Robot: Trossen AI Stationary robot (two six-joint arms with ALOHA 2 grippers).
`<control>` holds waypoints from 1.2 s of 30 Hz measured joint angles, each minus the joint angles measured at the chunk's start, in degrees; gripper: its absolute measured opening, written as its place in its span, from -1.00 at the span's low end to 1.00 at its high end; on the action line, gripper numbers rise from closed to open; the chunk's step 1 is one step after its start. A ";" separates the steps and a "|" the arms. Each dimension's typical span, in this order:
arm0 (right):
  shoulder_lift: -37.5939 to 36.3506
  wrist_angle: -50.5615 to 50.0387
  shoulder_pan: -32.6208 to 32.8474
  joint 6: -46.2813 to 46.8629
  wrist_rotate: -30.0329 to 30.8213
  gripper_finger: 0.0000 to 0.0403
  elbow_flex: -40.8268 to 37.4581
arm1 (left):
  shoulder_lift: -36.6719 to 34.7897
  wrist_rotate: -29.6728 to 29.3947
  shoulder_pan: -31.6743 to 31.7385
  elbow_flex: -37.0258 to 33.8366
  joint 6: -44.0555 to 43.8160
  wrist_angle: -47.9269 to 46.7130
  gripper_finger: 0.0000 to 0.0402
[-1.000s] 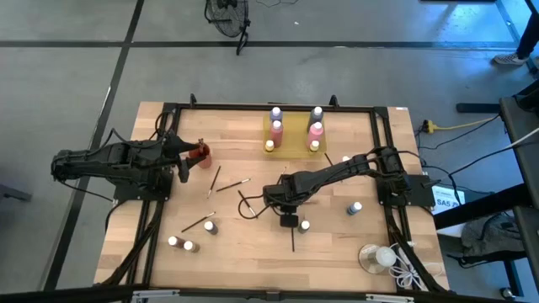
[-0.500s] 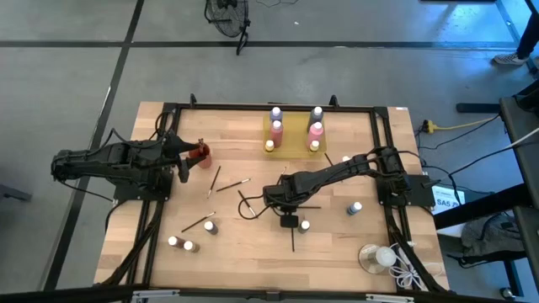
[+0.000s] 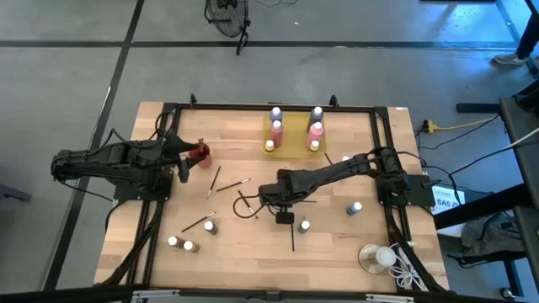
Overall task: Pick & Place Paint Supplies
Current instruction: Put the silver paint brush into the orange cup
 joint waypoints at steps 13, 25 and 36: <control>-0.15 -12.90 -0.27 -3.64 13.37 -1.00 21.48 | 0.00 6.50 0.02 0.00 4.72 4.31 0.12; -0.31 -1.58 -0.51 -3.82 16.69 -1.00 43.71 | -0.02 22.08 0.00 0.00 9.95 27.19 0.12; -0.85 17.76 -0.68 -11.96 15.79 -1.00 43.91 | 2.64 21.99 0.00 0.07 9.97 39.96 0.12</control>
